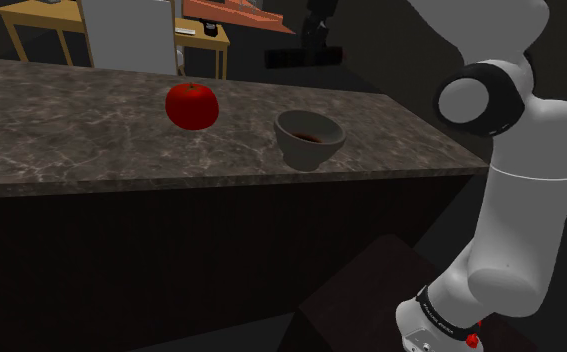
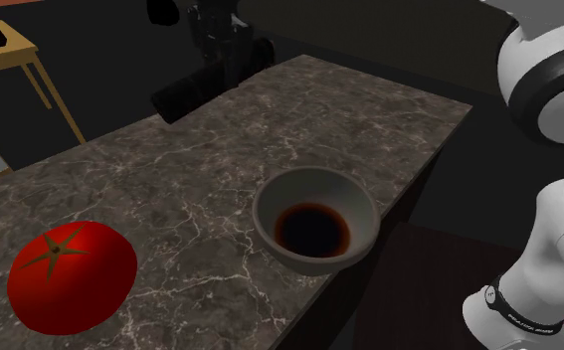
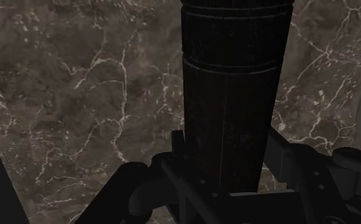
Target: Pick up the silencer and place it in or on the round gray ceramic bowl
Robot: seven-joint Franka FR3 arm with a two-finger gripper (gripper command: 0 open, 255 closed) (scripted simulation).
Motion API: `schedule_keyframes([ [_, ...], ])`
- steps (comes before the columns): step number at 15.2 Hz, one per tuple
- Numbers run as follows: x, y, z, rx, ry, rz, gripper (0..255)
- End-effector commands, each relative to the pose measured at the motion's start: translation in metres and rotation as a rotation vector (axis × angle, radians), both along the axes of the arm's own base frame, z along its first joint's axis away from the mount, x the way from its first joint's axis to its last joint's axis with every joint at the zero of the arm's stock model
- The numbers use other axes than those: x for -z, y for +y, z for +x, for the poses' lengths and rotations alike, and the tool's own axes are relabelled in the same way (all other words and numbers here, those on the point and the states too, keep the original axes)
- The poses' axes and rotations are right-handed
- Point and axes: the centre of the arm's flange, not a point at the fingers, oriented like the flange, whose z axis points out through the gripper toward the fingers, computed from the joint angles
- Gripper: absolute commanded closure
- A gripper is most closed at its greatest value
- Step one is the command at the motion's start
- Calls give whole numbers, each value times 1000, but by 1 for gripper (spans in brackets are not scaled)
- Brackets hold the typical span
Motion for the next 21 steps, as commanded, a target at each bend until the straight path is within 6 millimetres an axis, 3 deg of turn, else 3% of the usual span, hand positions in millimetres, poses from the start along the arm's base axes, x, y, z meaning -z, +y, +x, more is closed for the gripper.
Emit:
schedule_keyframes([
  [1, -10, 0, 1, 0, 0, 0, 255],
  [2, -14, 0, 1, 0, 0, 0, 255],
  [21, -19, 153, -198, 0, 0, 0, 255],
])
